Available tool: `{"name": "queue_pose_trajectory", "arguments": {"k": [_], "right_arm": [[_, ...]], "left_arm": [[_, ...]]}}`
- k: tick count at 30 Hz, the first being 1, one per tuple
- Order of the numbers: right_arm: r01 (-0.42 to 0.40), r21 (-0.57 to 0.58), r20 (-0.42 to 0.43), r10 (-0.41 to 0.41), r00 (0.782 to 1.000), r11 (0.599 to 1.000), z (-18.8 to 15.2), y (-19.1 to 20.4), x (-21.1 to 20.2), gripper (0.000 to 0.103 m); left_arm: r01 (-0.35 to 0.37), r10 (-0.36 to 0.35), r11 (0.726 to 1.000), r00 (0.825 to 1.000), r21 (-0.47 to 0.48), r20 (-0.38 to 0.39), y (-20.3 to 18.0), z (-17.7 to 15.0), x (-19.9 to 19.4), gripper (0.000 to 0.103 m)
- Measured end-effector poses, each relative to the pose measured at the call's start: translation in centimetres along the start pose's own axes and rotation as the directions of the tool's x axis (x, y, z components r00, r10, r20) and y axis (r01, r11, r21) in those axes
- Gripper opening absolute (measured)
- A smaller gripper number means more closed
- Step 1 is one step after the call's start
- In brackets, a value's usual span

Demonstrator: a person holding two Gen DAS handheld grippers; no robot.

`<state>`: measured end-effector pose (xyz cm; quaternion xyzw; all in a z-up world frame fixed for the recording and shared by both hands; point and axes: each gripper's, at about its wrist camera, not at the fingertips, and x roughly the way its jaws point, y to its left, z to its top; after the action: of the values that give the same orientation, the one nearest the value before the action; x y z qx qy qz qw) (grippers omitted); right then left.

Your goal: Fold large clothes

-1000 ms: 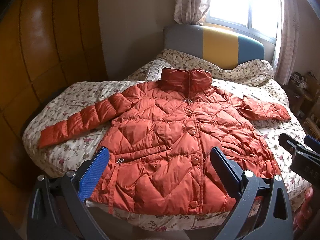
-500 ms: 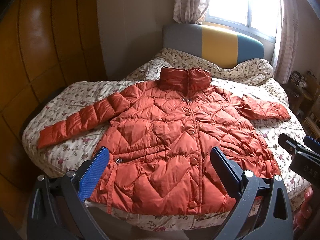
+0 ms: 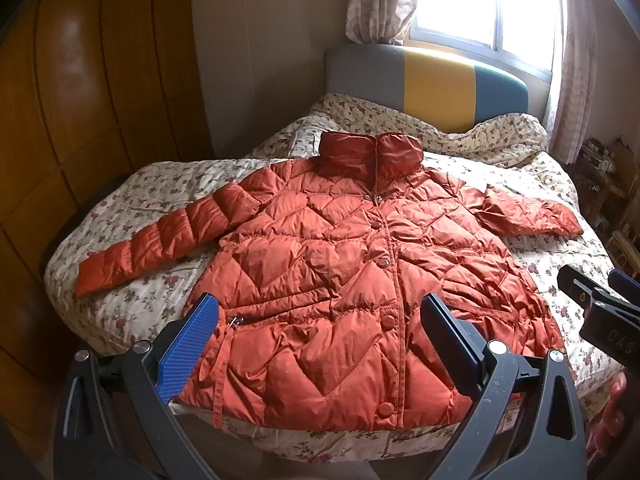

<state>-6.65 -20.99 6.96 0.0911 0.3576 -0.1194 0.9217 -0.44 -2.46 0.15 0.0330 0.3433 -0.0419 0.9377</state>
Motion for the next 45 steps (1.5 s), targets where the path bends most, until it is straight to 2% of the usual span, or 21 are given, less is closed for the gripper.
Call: {"name": "queue_pose_trajectory", "arguments": {"k": [18,22,26,30,33,36,38,41,45], "right_arm": [[0.0,0.004,-0.015,0.0,1.0,1.0,-0.2,-0.2,0.9,0.101],[-0.002,-0.001,-0.019,0.002,1.0,1.0,-0.2,-0.2,1.3,0.101],[0.017,-0.018,-0.037,-0.017,0.999,1.0,0.1,-1.0,3.6,0.101],[0.038,-0.031,-0.052,-0.04,0.998,0.999,0.5,-2.8,6.7,0.101],[0.062,-0.01,-0.061,-0.062,0.996,0.998,0.8,-4.8,8.9,0.101],[0.088,0.035,-0.043,-0.087,0.995,0.995,1.2,-7.6,11.4,0.101],[0.116,0.06,-0.067,-0.112,0.992,0.991,1.6,-9.3,12.8,0.101],[0.106,0.099,-0.111,-0.095,0.989,0.989,2.0,-11.2,14.9,0.101],[0.072,0.086,-0.163,-0.058,0.985,0.994,3.3,-11.2,17.7,0.101]], "left_arm": [[0.011,-0.011,1.0,1.0,-0.002,-0.022,-0.3,-0.3,0.8,0.1],[0.032,-0.032,0.999,0.998,-0.014,-0.047,-0.2,-0.4,1.6,0.1],[0.088,-0.09,0.996,0.992,-0.036,-0.088,0.2,-0.2,3.2,0.1],[0.087,-0.091,0.995,0.991,-0.039,-0.099,0.6,0.3,5.8,0.1],[0.105,-0.109,0.993,0.991,-0.055,-0.077,1.3,0.9,8.2,0.1],[0.058,-0.063,0.997,0.993,-0.05,-0.098,1.8,1.4,11.1,0.1],[0.03,-0.036,0.998,0.993,-0.047,-0.115,2.1,1.7,13.1,0.1],[0.001,-0.005,1.0,0.991,-0.03,-0.131,2.5,2.2,15.7,0.1],[0.0,-0.007,0.999,0.986,-0.044,-0.167,3.2,3.1,18.7,0.1]]}}
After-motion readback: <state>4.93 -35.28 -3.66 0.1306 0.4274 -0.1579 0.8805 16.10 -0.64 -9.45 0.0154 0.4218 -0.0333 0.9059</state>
